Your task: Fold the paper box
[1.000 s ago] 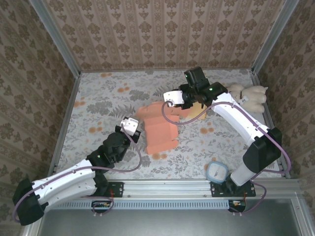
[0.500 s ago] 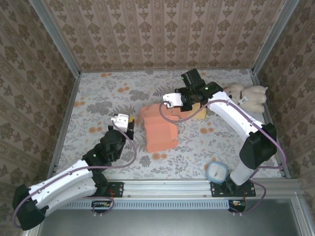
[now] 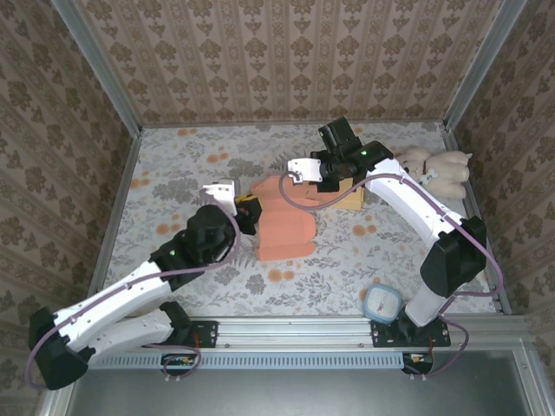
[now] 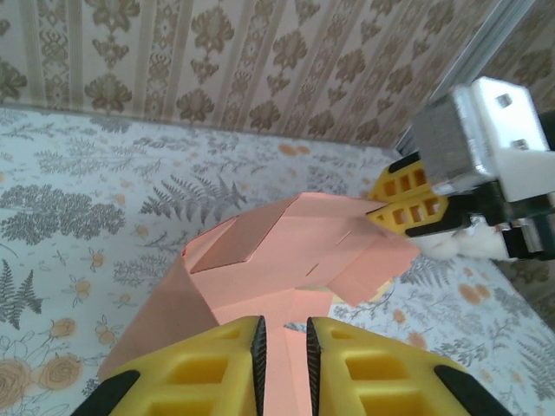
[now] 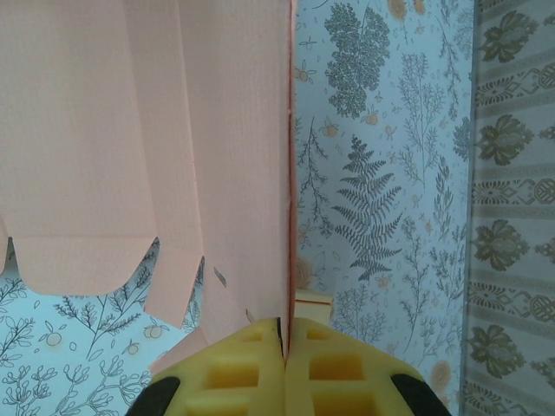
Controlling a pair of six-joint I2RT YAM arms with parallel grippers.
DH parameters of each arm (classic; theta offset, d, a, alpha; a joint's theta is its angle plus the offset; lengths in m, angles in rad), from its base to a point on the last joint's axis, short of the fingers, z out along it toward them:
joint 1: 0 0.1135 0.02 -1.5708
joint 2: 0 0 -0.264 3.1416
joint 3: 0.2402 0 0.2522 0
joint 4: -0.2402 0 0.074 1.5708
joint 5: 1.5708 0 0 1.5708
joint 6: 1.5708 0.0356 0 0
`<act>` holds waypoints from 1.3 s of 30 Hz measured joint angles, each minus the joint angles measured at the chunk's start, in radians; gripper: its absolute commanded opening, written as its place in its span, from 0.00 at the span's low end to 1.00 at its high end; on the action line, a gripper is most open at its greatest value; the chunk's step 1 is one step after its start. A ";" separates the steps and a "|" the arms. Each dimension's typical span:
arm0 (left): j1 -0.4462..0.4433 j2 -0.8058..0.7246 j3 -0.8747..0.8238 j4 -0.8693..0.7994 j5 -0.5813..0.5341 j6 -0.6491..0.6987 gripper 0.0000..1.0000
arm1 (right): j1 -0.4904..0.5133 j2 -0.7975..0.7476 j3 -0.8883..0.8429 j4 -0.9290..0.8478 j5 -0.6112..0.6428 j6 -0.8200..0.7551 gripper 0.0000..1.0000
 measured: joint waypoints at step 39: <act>0.170 0.445 0.241 0.051 0.285 -0.218 0.00 | -0.046 -0.034 -0.131 0.072 -0.063 0.103 0.00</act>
